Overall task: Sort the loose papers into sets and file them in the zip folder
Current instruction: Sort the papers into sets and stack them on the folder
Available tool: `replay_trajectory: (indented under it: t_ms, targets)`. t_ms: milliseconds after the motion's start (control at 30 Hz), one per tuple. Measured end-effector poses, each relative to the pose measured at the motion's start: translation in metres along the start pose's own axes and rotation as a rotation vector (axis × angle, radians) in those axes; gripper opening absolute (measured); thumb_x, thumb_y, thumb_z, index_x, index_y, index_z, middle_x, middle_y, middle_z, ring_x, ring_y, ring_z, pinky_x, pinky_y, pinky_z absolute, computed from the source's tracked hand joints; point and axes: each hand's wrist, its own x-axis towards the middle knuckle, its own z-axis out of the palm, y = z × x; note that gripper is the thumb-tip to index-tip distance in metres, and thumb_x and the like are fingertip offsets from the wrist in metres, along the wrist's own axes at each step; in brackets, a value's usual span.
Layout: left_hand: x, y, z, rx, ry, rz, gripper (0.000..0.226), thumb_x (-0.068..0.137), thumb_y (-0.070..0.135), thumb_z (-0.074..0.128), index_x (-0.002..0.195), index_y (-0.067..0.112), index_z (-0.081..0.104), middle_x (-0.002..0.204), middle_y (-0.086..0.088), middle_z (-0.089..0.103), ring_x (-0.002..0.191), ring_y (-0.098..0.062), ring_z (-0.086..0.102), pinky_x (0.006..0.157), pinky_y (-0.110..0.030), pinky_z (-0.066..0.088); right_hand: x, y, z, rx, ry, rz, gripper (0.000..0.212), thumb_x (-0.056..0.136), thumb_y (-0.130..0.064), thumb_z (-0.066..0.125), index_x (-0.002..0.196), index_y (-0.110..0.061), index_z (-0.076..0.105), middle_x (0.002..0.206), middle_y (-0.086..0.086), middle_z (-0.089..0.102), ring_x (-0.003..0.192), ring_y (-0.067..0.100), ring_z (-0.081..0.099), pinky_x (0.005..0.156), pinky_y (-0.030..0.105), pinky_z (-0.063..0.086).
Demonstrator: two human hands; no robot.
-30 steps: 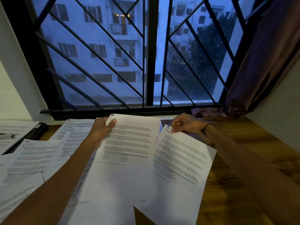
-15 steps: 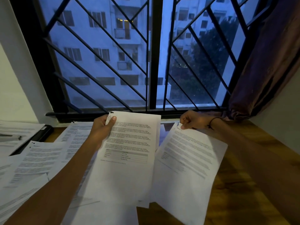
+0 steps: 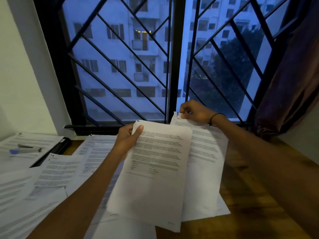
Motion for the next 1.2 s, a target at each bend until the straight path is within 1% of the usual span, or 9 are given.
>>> replay_trajectory:
  t_ms: [133, 233, 300, 367, 633, 800, 933, 1100, 1200]
  targets:
    - [-0.001, 0.010, 0.013, -0.005, -0.007, 0.035, 0.023, 0.098, 0.026, 0.068, 0.109, 0.008, 0.075, 0.097, -0.004, 0.079, 0.087, -0.017, 0.075, 0.072, -0.026, 0.058, 0.017, -0.022, 0.013, 0.120, -0.087, -0.014, 0.005, 0.095, -0.020, 0.071, 0.094, -0.016, 0.071, 0.089, 0.016, 0.074, 0.087, 0.030, 0.071, 0.091, 0.047, 0.058]
    - [-0.001, 0.016, 0.019, -0.031, 0.003, 0.033, 0.022, 0.099, 0.025, 0.067, 0.110, 0.007, 0.073, 0.093, -0.002, 0.079, 0.082, -0.014, 0.074, 0.066, -0.024, 0.057, 0.025, -0.038, 0.017, 0.233, -0.126, -0.055, 0.012, 0.097, -0.017, 0.068, 0.100, -0.006, 0.071, 0.090, 0.032, 0.071, 0.085, 0.042, 0.071, 0.080, 0.042, 0.060]
    - [0.001, 0.018, 0.020, -0.040, 0.005, 0.029, 0.023, 0.099, 0.025, 0.067, 0.112, 0.007, 0.071, 0.097, -0.005, 0.079, 0.086, -0.020, 0.075, 0.071, -0.030, 0.060, 0.028, -0.046, 0.016, 0.281, -0.127, -0.078, 0.013, 0.098, -0.013, 0.066, 0.102, -0.001, 0.071, 0.089, 0.026, 0.074, 0.077, 0.026, 0.073, 0.066, 0.021, 0.056]
    - [0.002, 0.019, 0.021, -0.046, -0.001, 0.026, 0.024, 0.098, 0.026, 0.068, 0.114, 0.007, 0.069, 0.100, -0.008, 0.079, 0.091, -0.025, 0.076, 0.076, -0.038, 0.062, 0.029, -0.055, 0.016, 0.270, -0.157, -0.096, 0.013, 0.099, -0.012, 0.064, 0.103, -0.003, 0.071, 0.089, 0.017, 0.076, 0.075, 0.013, 0.073, 0.066, 0.012, 0.052]
    - [0.004, 0.024, 0.027, -0.040, 0.034, 0.113, 0.026, 0.098, 0.022, 0.069, 0.117, 0.004, 0.068, 0.098, -0.014, 0.078, 0.087, -0.026, 0.076, 0.076, -0.038, 0.062, 0.043, -0.073, 0.015, 0.206, -0.194, -0.123, 0.015, 0.101, -0.019, 0.062, 0.104, -0.008, 0.073, 0.098, 0.018, 0.075, 0.095, 0.033, 0.073, 0.092, 0.051, 0.058]
    - [0.002, 0.027, 0.027, -0.038, 0.056, 0.152, 0.022, 0.099, 0.018, 0.067, 0.113, 0.001, 0.072, 0.096, -0.017, 0.077, 0.083, -0.025, 0.075, 0.073, -0.035, 0.061, 0.038, -0.085, 0.010, 0.184, -0.137, -0.089, 0.027, 0.101, -0.033, 0.061, 0.107, -0.009, 0.071, 0.092, -0.011, 0.068, 0.086, 0.008, 0.066, 0.086, 0.035, 0.054]
    - [0.008, 0.035, 0.015, -0.069, 0.145, 0.147, 0.025, 0.098, 0.024, 0.069, 0.114, 0.006, 0.071, 0.098, -0.009, 0.078, 0.089, -0.022, 0.076, 0.074, -0.032, 0.063, 0.024, -0.070, -0.022, 0.055, -0.222, 0.030, 0.048, 0.084, -0.059, 0.071, 0.109, -0.018, 0.067, 0.105, -0.006, 0.067, 0.094, 0.012, 0.068, 0.087, 0.037, 0.058]
    - [0.017, 0.050, -0.003, -0.077, 0.263, 0.179, 0.021, 0.100, 0.026, 0.066, 0.110, 0.008, 0.071, 0.091, 0.001, 0.076, 0.076, -0.004, 0.074, 0.062, -0.018, 0.056, -0.005, -0.026, -0.021, 0.443, -0.143, 0.118, 0.044, 0.081, -0.024, 0.084, 0.120, -0.012, 0.066, 0.110, 0.006, 0.076, 0.101, 0.025, 0.074, 0.084, 0.046, 0.063]
    - [0.019, 0.060, -0.009, -0.139, 0.277, 0.208, 0.017, 0.100, 0.026, 0.066, 0.107, 0.011, 0.070, 0.092, 0.000, 0.077, 0.079, -0.007, 0.074, 0.067, -0.022, 0.058, -0.011, -0.020, 0.012, 0.745, -0.002, 0.106, 0.044, 0.081, -0.009, 0.082, 0.122, -0.013, 0.067, 0.115, 0.008, 0.076, 0.107, 0.027, 0.073, 0.090, 0.050, 0.060]
